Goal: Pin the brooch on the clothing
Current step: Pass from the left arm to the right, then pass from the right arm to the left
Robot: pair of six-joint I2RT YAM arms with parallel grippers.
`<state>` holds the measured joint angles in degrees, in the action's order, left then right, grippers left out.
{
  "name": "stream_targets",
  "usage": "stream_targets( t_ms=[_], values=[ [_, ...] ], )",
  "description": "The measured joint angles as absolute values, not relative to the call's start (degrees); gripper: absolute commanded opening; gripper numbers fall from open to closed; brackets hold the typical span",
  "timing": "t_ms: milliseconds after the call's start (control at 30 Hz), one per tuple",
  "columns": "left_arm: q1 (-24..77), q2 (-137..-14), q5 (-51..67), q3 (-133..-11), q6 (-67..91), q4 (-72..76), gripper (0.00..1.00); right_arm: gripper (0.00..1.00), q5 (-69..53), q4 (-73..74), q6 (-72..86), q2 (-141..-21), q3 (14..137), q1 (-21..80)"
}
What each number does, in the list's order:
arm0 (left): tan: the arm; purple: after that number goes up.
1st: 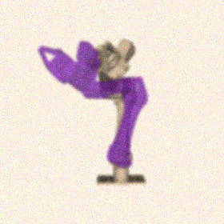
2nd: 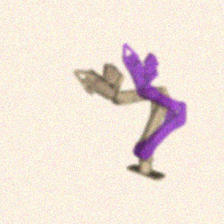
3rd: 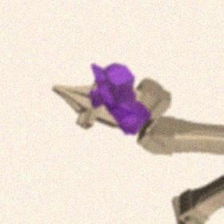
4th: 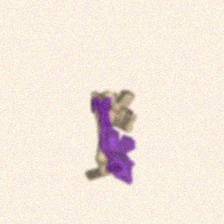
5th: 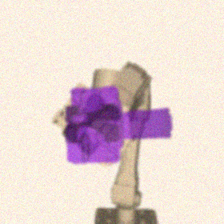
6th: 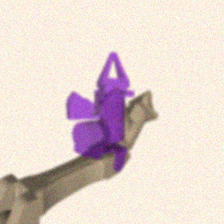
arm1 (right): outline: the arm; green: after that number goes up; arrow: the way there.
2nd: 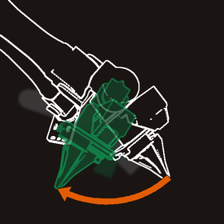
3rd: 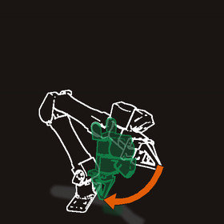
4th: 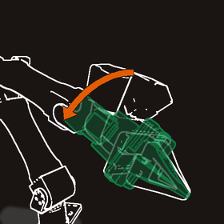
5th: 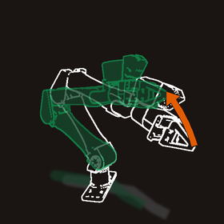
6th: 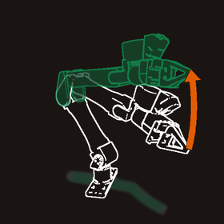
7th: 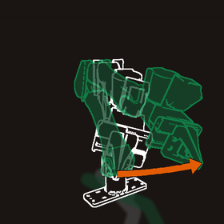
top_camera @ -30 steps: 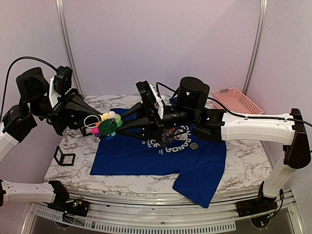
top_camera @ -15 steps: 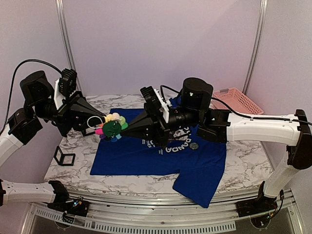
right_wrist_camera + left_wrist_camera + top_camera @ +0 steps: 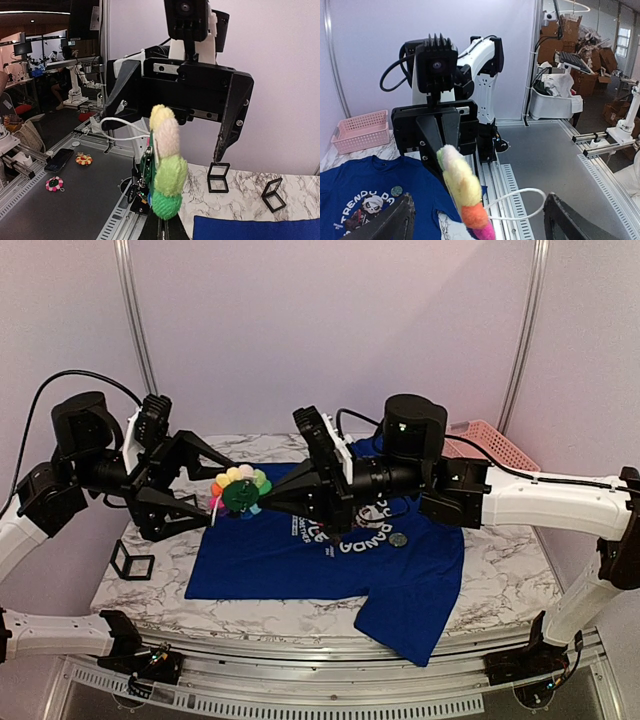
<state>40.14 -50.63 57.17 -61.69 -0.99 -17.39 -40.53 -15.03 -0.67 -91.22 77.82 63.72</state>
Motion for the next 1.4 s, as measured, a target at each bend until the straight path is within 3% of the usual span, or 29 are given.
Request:
stream_targets(
  t_ms=[300,467,700,833,933,1100,1300,1400],
  values=[
    [40.25,-54.15,51.18,-65.25,-6.70,-27.94,0.95,0.00,-35.79,-6.74,0.99,-91.00,78.17,61.19],
    [40.80,-58.61,48.99,-66.11,-7.40,-28.82,0.90,0.00,-35.48,-4.19,0.95,-89.67,78.15,59.72],
    [40.91,-65.08,48.31,-70.70,-8.67,-30.61,0.55,0.00,-37.67,-2.31,-1.19,-86.54,77.49,56.05],
    [40.99,-68.71,48.29,-75.00,-9.76,-31.44,0.51,0.00,-39.70,-0.32,-2.96,-85.82,77.30,54.37],
    [40.99,-71.09,48.36,-76.55,-9.52,-31.35,0.36,0.00,-41.82,0.78,-4.19,-85.82,77.19,53.21],
    [41.01,-73.12,47.92,-76.60,-8.45,-30.81,0.23,0.00,-45.08,2.15,-5.76,-85.82,77.19,51.11],
    [41.04,-73.08,47.55,-75.55,-6.39,-27.73,0.00,0.00,-48.03,2.83,-6.74,-86.13,77.73,50.61],
    [41.04,-72.77,47.57,-74.13,-4.95,-25.69,0.00,0.00,-49.23,3.07,-6.79,-86.56,78.24,50.61]
  ],
)
